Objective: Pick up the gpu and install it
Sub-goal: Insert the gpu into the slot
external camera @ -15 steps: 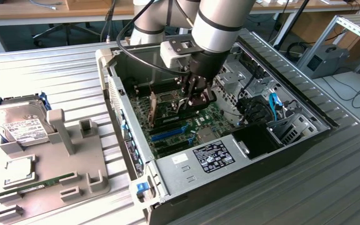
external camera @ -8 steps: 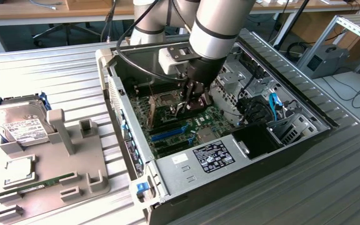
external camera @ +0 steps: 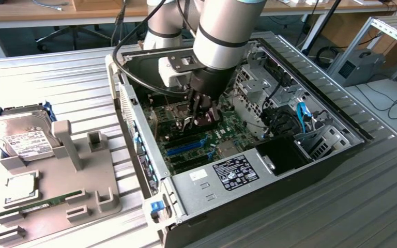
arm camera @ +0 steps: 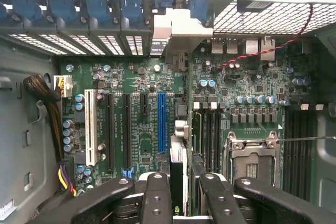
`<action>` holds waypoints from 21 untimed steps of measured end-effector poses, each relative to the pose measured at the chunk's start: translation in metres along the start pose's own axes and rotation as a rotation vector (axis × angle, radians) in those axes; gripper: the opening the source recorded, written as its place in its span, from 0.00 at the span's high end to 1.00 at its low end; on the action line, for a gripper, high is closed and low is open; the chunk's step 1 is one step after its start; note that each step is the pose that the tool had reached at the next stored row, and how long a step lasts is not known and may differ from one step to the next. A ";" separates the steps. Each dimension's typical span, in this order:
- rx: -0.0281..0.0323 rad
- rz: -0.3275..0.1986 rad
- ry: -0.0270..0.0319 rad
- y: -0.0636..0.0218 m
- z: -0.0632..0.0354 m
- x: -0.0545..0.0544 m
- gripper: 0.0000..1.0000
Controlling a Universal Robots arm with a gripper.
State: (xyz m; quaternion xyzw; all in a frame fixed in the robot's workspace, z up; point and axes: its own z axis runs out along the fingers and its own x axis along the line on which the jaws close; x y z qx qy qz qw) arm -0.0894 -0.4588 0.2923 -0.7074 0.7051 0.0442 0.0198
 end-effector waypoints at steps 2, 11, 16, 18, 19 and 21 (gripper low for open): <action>0.0000 0.000 0.0000 0.0011 0.0002 0.000 0.74; 0.0000 0.000 0.0000 0.0043 0.0009 0.002 0.74; 0.0000 0.000 0.0000 0.0043 0.0010 0.003 0.74; 0.0000 0.000 0.0000 0.0043 0.0010 0.004 0.74; 0.0000 0.000 0.0000 0.0043 0.0011 0.005 0.74; 0.0000 0.000 0.0000 0.0043 0.0012 0.007 0.74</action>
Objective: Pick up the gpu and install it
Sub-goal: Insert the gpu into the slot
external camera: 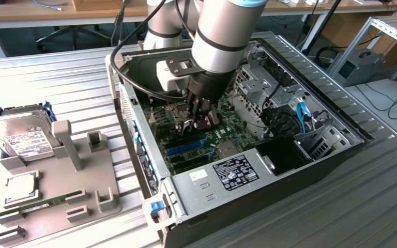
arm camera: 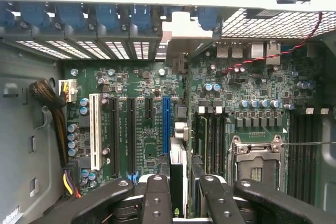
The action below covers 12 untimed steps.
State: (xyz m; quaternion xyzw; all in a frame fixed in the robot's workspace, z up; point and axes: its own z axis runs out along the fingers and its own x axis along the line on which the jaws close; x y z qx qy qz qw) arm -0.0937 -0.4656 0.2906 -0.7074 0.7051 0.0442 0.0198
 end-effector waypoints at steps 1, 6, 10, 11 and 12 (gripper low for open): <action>0.0000 0.000 0.0000 0.0000 0.0000 0.001 0.74; 0.0000 0.000 0.0000 0.0000 0.0000 0.003 0.74; 0.0000 0.000 0.0002 0.0000 0.0002 0.004 0.74; 0.0000 0.000 0.0006 0.0000 0.0002 0.004 0.74; 0.0000 0.000 0.0008 0.0000 0.0001 0.004 0.74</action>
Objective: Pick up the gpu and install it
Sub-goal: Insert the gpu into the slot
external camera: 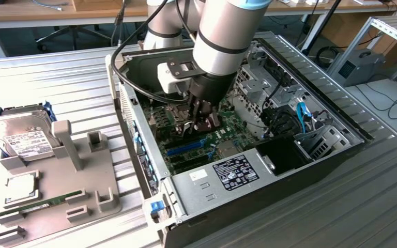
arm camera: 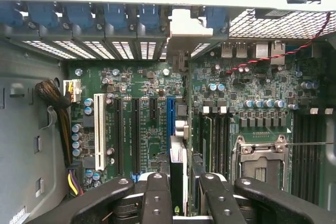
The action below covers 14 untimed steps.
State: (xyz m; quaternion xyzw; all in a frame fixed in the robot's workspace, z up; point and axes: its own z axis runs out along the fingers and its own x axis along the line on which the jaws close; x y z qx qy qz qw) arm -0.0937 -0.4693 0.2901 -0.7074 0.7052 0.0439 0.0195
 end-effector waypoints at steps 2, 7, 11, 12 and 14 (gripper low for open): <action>0.0000 0.000 0.0001 0.0000 0.0001 0.000 0.74; 0.0000 0.000 0.0000 0.0000 0.0015 0.000 0.74; -0.0001 0.000 0.0002 -0.0001 0.0028 0.001 0.74; 0.0000 0.000 0.0001 0.0000 0.0032 0.001 0.74; 0.0000 0.000 0.0002 0.0001 0.0036 0.001 0.74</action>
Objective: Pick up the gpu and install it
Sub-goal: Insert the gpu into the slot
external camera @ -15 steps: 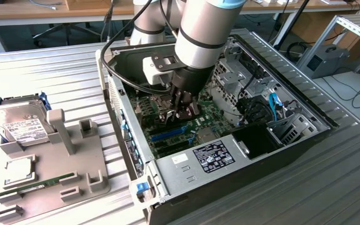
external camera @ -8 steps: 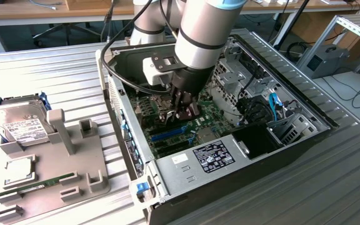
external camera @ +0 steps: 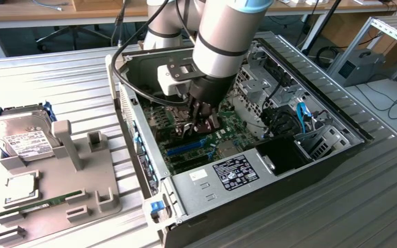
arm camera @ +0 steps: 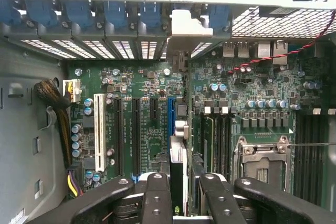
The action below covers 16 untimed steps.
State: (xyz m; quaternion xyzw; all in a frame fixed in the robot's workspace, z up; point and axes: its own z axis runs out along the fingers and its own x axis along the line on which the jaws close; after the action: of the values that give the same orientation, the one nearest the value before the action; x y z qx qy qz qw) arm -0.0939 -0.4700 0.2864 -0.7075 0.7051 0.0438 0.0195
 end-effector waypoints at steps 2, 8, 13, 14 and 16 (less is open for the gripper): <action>0.0000 0.000 0.0004 0.0002 0.0007 0.000 0.74; 0.0001 0.001 0.0065 0.0007 0.0039 0.002 0.74; 0.0009 0.011 0.0227 0.0006 0.0068 0.002 0.74; 0.0010 0.013 0.0258 0.0005 0.0073 0.002 0.74; 0.0012 0.015 0.0337 0.0006 0.0083 0.001 0.74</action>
State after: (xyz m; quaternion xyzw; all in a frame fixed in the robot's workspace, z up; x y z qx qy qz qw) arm -0.0948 -0.4706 0.2781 -0.7029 0.7105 0.0316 0.0077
